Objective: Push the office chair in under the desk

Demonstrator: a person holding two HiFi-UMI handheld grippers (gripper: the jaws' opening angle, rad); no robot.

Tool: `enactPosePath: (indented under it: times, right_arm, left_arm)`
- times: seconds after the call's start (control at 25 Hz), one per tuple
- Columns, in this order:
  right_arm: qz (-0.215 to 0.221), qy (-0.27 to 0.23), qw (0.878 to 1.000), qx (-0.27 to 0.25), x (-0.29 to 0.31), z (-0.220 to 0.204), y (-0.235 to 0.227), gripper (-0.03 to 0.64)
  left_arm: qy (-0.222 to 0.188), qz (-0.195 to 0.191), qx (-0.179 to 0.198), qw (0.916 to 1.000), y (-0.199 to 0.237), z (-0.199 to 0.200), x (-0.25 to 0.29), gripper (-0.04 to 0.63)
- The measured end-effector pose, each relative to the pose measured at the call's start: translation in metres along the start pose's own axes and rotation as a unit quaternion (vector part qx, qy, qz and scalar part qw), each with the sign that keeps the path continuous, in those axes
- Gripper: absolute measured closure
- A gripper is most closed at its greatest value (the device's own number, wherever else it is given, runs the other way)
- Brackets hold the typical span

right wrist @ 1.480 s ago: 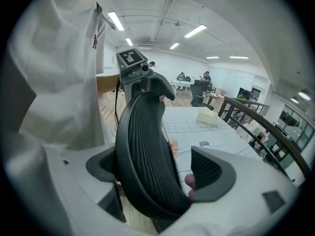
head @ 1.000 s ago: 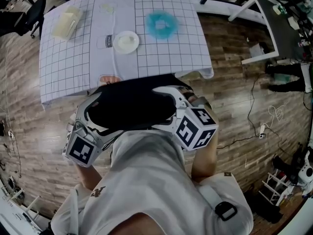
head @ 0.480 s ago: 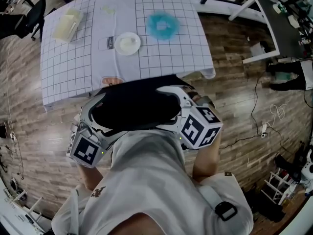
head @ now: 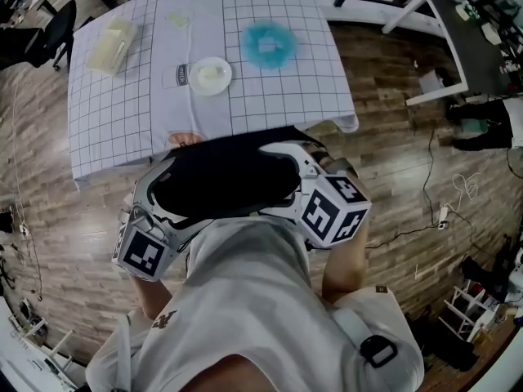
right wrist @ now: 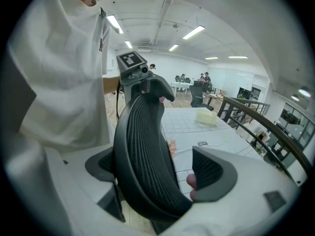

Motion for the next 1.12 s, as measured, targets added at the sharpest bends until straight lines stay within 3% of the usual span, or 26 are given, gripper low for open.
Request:
enactPosePath:
  times: [0.56, 0.88, 1.12]
  right_arm:
    - [0.015, 0.0, 1.0, -0.013, -0.008, -0.01, -0.006, 0.179]
    - [0.029, -0.005, 1.0, -0.009, -0.005, -0.01, -0.004, 0.143]
    - [0.016, -0.015, 1.0, -0.016, -0.006, -0.009, 0.0, 0.13]
  left_arm:
    - [0.002, 0.012, -0.005, 0.9999, -0.002, 0.005, 0.012, 0.094]
    - [-0.002, 0.002, -0.005, 1.0, -0.005, 0.005, 0.011, 0.094]
    - [0.001, 0.006, 0.001, 1.0, -0.01, 0.005, 0.007, 0.092]
Point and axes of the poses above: the fingertips, and each gripper's own axes: x forward along the fingers, y to its left, z out of its top, the point moved 3 cm from there along -x, backward along the fingers, and after that the axes turned 12 degrees about z, right-handed, at the moved point
